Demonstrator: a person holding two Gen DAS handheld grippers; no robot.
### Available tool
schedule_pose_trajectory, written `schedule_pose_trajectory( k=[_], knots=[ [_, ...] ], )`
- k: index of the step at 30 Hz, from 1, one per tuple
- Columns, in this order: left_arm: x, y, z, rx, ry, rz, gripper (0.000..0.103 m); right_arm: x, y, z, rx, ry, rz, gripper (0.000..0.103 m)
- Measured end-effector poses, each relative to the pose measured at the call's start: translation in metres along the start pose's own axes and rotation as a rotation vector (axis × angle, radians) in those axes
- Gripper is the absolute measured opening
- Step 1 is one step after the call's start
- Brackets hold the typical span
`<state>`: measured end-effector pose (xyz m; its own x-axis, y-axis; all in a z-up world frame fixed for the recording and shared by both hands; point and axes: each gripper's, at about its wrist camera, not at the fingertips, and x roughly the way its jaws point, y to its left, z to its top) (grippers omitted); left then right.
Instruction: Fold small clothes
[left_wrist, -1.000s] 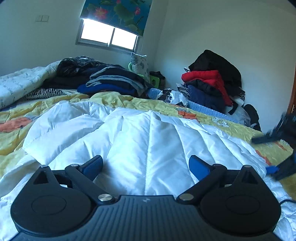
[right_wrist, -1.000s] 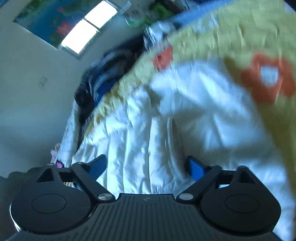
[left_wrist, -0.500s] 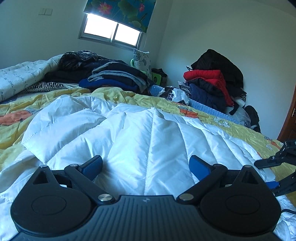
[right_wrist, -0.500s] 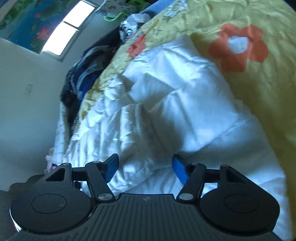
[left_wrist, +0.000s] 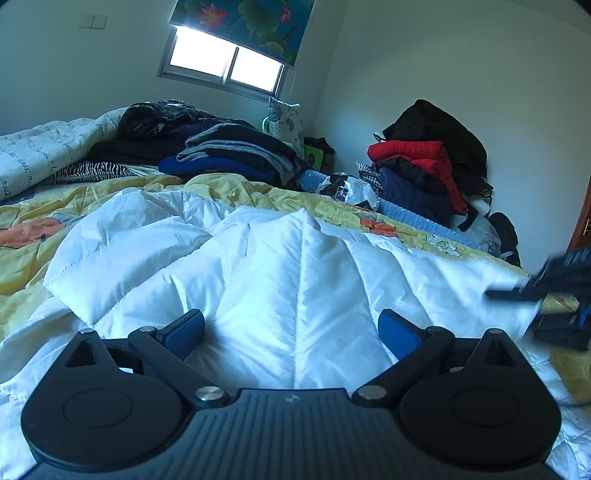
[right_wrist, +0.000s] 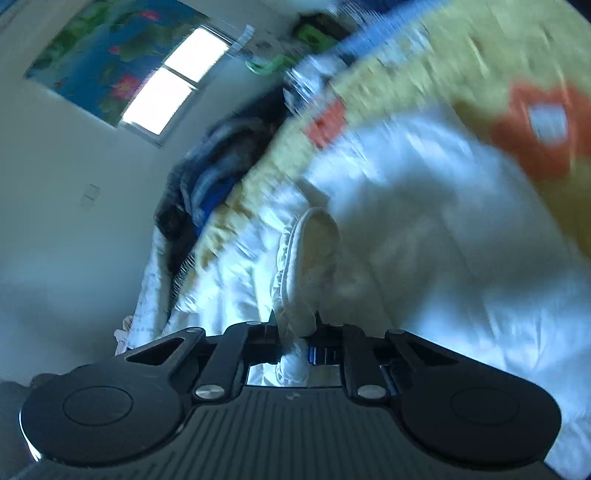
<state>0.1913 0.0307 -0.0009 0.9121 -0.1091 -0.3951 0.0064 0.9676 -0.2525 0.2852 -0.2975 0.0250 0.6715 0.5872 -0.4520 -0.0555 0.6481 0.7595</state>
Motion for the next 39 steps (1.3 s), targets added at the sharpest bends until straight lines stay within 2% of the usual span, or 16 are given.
schedule_pose_trajectory(
  k=[5, 7, 9, 13, 18, 21, 24, 25, 27, 29, 32, 37, 39],
  knots=[
    [-0.007, 0.000, -0.001, 0.002, -0.044, -0.018, 0.101, -0.051, 0.024, 0.025, -0.085, -0.147, 0.093, 0.015],
    [-0.008, -0.001, -0.002, 0.007, -0.051, -0.025, 0.101, -0.065, 0.014, 0.031, -0.089, -0.182, 0.068, 0.015],
    [-0.010, -0.002, -0.003, 0.018, -0.059, -0.044, 0.101, -0.070, -0.011, 0.034, -0.049, -0.192, 0.007, 0.015],
    [-0.009, -0.007, -0.002, 0.036, -0.046, -0.032, 0.101, -0.054, -0.064, 0.024, 0.040, -0.124, -0.090, 0.015],
    [0.000, 0.006, 0.023, 0.014, 0.010, -0.014, 0.101, -0.028, -0.074, 0.007, 0.048, -0.094, -0.091, 0.015],
    [0.021, 0.020, 0.055, -0.024, 0.104, -0.013, 0.101, -0.018, -0.070, 0.008, 0.019, -0.081, -0.108, 0.015],
    [0.048, 0.044, 0.080, -0.090, 0.161, 0.009, 0.101, -0.018, -0.074, 0.003, 0.025, -0.074, -0.112, 0.015],
    [0.058, 0.054, 0.083, -0.109, 0.185, 0.029, 0.101, -0.018, -0.077, 0.002, 0.031, -0.073, -0.112, 0.018],
    [0.082, 0.075, 0.082, -0.142, 0.259, 0.089, 0.101, -0.017, -0.079, -0.001, 0.038, -0.067, -0.105, 0.017],
    [0.100, 0.090, 0.068, -0.125, 0.309, 0.134, 0.102, -0.016, -0.081, -0.004, 0.030, -0.059, -0.102, 0.017],
    [0.097, 0.089, 0.053, -0.037, 0.241, 0.143, 0.103, -0.012, -0.076, -0.007, -0.006, -0.042, -0.110, 0.017],
    [0.105, 0.078, 0.055, 0.016, 0.257, 0.199, 0.103, -0.010, -0.074, -0.009, -0.034, -0.042, -0.114, 0.016],
    [0.106, 0.074, 0.057, 0.038, 0.262, 0.221, 0.103, -0.012, -0.073, -0.009, -0.037, -0.047, -0.113, 0.019]
  ],
)
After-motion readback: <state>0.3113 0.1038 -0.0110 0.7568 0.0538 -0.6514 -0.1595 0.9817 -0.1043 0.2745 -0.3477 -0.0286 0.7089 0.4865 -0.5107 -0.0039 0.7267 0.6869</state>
